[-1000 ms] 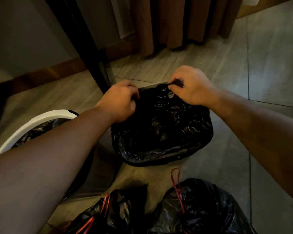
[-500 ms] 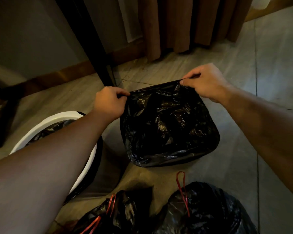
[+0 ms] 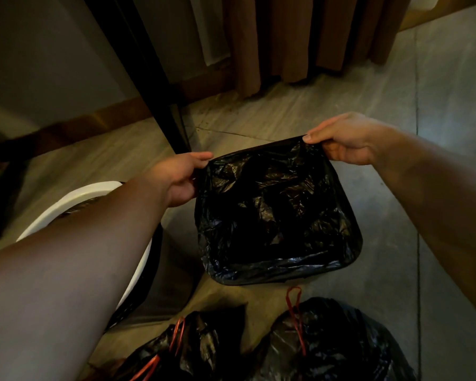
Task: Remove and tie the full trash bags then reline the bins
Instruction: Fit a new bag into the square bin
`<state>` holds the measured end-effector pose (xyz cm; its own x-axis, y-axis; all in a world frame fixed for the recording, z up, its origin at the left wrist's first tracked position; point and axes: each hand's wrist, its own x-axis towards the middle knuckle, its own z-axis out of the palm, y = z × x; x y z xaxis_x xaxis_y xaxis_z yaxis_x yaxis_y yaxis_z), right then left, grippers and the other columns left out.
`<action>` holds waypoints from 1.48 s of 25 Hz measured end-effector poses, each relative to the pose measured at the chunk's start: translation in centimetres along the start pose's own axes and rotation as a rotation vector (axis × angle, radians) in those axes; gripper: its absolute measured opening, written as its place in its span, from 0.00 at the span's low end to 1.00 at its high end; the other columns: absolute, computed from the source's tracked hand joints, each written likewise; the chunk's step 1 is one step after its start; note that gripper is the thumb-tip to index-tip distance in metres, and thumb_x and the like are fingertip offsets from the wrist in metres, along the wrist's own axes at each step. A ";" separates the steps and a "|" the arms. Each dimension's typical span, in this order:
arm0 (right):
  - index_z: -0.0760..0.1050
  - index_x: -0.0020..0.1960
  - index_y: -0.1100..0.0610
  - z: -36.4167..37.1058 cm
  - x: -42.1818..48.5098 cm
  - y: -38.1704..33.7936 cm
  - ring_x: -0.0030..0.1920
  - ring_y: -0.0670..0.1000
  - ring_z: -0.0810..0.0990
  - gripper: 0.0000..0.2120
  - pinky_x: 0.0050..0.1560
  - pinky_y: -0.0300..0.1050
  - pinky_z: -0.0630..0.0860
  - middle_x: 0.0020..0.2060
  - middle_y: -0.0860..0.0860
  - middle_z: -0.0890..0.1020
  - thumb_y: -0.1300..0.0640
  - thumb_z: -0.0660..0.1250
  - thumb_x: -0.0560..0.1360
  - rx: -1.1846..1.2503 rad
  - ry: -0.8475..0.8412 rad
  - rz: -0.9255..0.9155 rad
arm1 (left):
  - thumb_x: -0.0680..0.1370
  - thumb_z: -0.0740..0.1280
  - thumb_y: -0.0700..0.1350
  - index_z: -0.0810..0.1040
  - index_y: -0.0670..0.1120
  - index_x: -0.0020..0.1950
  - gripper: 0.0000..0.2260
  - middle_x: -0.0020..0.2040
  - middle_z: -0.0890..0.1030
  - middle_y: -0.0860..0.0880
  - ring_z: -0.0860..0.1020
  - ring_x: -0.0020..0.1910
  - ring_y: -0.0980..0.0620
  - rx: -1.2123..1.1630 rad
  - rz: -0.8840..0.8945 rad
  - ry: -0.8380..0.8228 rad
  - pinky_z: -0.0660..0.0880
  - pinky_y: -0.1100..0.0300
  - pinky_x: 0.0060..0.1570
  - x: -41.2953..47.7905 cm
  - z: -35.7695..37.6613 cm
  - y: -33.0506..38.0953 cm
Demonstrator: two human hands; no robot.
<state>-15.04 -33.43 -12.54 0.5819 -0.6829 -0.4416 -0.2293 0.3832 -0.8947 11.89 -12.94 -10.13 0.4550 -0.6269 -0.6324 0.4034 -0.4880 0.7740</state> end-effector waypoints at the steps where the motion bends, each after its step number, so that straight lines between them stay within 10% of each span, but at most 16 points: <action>1: 0.84 0.53 0.61 0.0 0.0 0.0 0.49 0.52 0.89 0.12 0.44 0.43 0.84 0.49 0.57 0.88 0.64 0.76 0.69 0.028 -0.022 0.045 | 0.85 0.58 0.33 0.81 0.44 0.57 0.13 0.53 0.83 0.42 0.83 0.46 0.48 -0.036 -0.023 -0.003 0.85 0.55 0.34 0.1 0.0 0.0; 12: 0.84 0.49 0.64 1.0 -0.7 0.8 0.39 0.55 0.87 0.10 0.38 0.50 0.85 0.40 0.57 0.86 0.62 0.70 0.70 0.078 -0.085 0.385 | 0.84 0.64 0.36 0.83 0.42 0.63 0.12 0.56 0.86 0.39 0.86 0.53 0.42 -0.018 -0.131 -0.064 0.85 0.44 0.52 1.2 0.1 -2.8; 16: 0.82 0.44 0.64 1.5 -1.1 2.1 0.36 0.54 0.87 0.12 0.35 0.48 0.85 0.40 0.57 0.84 0.60 0.64 0.81 0.061 -0.042 0.327 | 0.84 0.62 0.39 0.82 0.43 0.57 0.09 0.50 0.84 0.40 0.85 0.44 0.43 -0.063 -0.094 -0.023 0.86 0.47 0.40 -0.2 0.9 -3.5; 21: 0.85 0.58 0.59 0.2 -5.2 4.5 0.50 0.55 0.84 0.15 0.56 0.52 0.83 0.52 0.57 0.84 0.49 0.67 0.81 0.098 0.008 0.237 | 0.83 0.65 0.49 0.81 0.51 0.66 0.13 0.57 0.87 0.43 0.85 0.55 0.41 -0.038 0.041 0.230 0.82 0.41 0.59 -5.0 0.7 -7.6; 24: 0.85 0.47 0.54 -0.4 -8.5 6.4 0.42 0.52 0.81 0.13 0.50 0.49 0.77 0.42 0.52 0.82 0.50 0.65 0.81 0.131 -0.071 0.173 | 0.81 0.69 0.52 0.84 0.56 0.58 0.08 0.52 0.88 0.50 0.85 0.53 0.48 -0.024 0.162 0.333 0.81 0.48 0.56 -8.9 0.3 -12.0; 33: 0.77 0.66 0.65 1.1 -11.7 6.9 0.44 0.53 0.83 0.15 0.52 0.51 0.80 0.49 0.59 0.85 0.68 0.64 0.81 0.170 0.221 0.016 | 0.80 0.70 0.56 0.80 0.55 0.45 0.07 0.37 0.85 0.56 0.83 0.35 0.56 0.327 0.367 0.434 0.75 0.55 0.37 -10.9 0.0 -13.4; 37: 0.80 0.64 0.62 1.7 -11.8 8.2 0.52 0.59 0.84 0.12 0.57 0.56 0.81 0.56 0.63 0.85 0.64 0.67 0.81 0.173 0.333 0.073 | 0.79 0.67 0.59 0.82 0.53 0.45 0.12 0.40 0.86 0.52 0.84 0.40 0.53 0.210 0.313 0.391 0.82 0.47 0.47 -11.1 -0.2 -13.8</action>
<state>-22.48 -21.16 -14.50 0.2766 -0.8039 -0.5266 -0.1088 0.5182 -0.8483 1.46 0.85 -13.77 0.8054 -0.5088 -0.3041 0.0522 -0.4502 0.8914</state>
